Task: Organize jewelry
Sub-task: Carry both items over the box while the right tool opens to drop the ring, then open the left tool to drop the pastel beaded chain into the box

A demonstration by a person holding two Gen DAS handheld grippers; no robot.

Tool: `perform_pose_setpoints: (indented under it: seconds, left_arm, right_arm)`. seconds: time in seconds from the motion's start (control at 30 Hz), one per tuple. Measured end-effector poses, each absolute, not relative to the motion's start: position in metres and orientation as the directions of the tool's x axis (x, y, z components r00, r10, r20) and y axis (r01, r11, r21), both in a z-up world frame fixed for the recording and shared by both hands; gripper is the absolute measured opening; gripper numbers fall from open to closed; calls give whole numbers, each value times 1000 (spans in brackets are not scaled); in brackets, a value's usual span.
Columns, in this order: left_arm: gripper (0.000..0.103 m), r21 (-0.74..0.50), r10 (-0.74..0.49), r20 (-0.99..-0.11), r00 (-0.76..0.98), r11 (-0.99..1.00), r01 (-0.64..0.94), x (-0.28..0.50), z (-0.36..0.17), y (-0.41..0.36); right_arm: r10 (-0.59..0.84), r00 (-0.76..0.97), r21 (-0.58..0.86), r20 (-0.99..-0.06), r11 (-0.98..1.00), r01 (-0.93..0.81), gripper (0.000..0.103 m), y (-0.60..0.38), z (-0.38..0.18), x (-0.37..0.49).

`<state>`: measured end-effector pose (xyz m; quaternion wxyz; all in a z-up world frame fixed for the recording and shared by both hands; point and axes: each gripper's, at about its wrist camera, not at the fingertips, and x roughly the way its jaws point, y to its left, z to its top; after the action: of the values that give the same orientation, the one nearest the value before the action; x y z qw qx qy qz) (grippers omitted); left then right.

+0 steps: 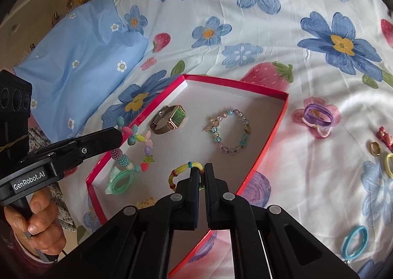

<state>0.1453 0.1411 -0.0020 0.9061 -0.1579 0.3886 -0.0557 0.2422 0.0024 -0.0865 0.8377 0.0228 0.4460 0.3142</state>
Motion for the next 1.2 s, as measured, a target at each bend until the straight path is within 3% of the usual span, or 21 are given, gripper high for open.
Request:
perform_pose_setpoints:
  seconds: [0.7,0.93,1.2]
  left_arm:
    - [11,-284,-135,-767,627,948,-143,179,-48,159]
    - [11,-285,-131,-769,625,946,-153,177,-49,162]
    - [11,-274,-117,-780,615,947,-168,176,-52,165]
  right_arm:
    - [455,367,210,-811,813,-543,8,34,-116,265]
    - [449,365,192,-816,805,-562,23,39,-113,260]
    - [456,370,207,-809,811,-547,23,34,-109,258]
